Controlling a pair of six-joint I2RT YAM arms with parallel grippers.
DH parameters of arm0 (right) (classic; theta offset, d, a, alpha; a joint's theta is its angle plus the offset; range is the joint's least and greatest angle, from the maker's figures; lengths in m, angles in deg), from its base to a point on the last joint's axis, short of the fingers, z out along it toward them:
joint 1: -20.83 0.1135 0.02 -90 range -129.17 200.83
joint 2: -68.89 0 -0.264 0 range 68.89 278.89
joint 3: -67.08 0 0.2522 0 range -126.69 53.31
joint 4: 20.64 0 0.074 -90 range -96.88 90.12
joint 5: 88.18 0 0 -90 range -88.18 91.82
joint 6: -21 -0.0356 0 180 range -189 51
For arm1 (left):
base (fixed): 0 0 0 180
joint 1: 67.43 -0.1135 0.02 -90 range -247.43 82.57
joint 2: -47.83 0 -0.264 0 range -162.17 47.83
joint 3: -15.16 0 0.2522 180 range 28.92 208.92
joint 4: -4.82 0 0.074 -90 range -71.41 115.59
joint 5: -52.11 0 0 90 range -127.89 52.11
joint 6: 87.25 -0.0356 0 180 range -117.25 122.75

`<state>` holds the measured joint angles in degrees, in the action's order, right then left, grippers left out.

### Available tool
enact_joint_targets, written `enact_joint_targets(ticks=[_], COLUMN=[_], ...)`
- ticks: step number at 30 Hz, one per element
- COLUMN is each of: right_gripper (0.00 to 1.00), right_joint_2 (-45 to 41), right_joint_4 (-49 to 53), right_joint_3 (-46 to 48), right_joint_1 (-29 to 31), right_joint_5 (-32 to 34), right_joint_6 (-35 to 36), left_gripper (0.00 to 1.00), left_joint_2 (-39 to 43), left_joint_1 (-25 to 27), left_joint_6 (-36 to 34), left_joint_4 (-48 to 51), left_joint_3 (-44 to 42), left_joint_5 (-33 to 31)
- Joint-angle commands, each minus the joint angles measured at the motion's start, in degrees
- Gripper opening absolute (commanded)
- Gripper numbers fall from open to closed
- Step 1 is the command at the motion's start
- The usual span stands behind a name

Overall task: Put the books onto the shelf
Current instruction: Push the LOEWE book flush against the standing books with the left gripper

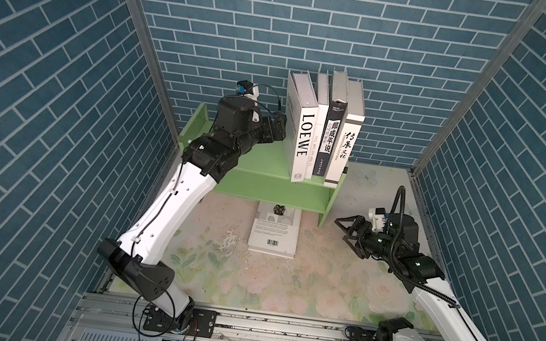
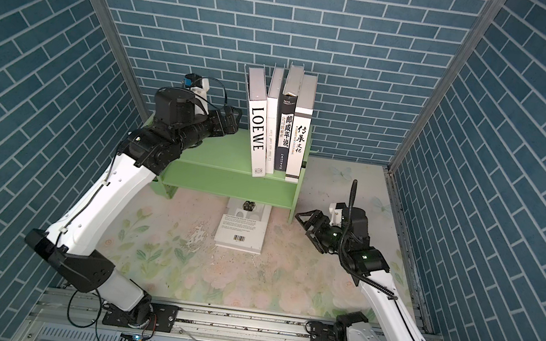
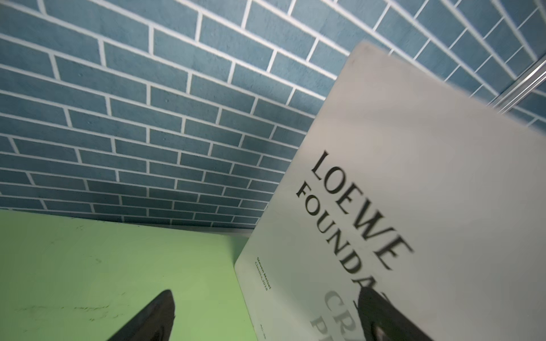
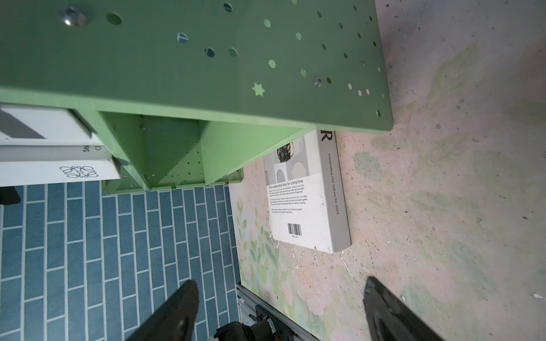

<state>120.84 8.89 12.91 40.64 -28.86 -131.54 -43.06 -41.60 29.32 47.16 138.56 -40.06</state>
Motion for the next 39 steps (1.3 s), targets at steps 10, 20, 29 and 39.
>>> enact_joint_targets(ticks=[10, 20, 29, 39], right_gripper=[0.88, 0.88, 0.88, 0.88], right_joint_2=[-1.8, -1.3, -2.5, -4.6], right_joint_4=[2.1, 2.3, 2.3, 3.0], right_joint_3=[-1.5, -1.8, -1.1, -0.4], right_joint_1=[-0.5, -0.6, -0.7, -0.7], right_joint_5=[3.8, 5.1, 6.2, 6.5], right_joint_6=[0.1, -0.2, -1.0, -1.3], left_gripper=[0.99, 1.00, 1.00, 1.00], left_joint_2=[-8.0, -12.0, -11.5, -10.8], left_joint_1=[-4.7, -4.6, -3.6, -3.6], left_joint_6=[2.2, 2.3, 3.1, 2.1], left_joint_4=[-7.6, -10.9, -13.0, -9.1], left_joint_3=[2.3, 4.2, 2.9, 3.5], left_joint_5=[10.4, 17.5, 18.1, 13.9])
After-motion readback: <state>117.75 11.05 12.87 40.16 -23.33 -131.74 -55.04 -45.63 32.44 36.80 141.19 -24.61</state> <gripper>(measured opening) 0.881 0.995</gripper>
